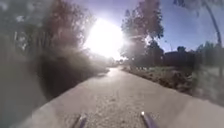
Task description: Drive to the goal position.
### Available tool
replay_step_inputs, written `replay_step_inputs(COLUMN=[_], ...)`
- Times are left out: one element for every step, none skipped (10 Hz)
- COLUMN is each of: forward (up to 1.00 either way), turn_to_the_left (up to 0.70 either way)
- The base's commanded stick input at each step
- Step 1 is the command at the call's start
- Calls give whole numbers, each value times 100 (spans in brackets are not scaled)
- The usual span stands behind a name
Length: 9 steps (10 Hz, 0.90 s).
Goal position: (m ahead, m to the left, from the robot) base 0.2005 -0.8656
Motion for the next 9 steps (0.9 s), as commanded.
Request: replay_step_inputs(forward=[95, 95, 95, 95, 95, 95, 95, 95, 95], turn_to_the_left=[0, 0, 0, 0, 0, 0, 0, 0, 0])
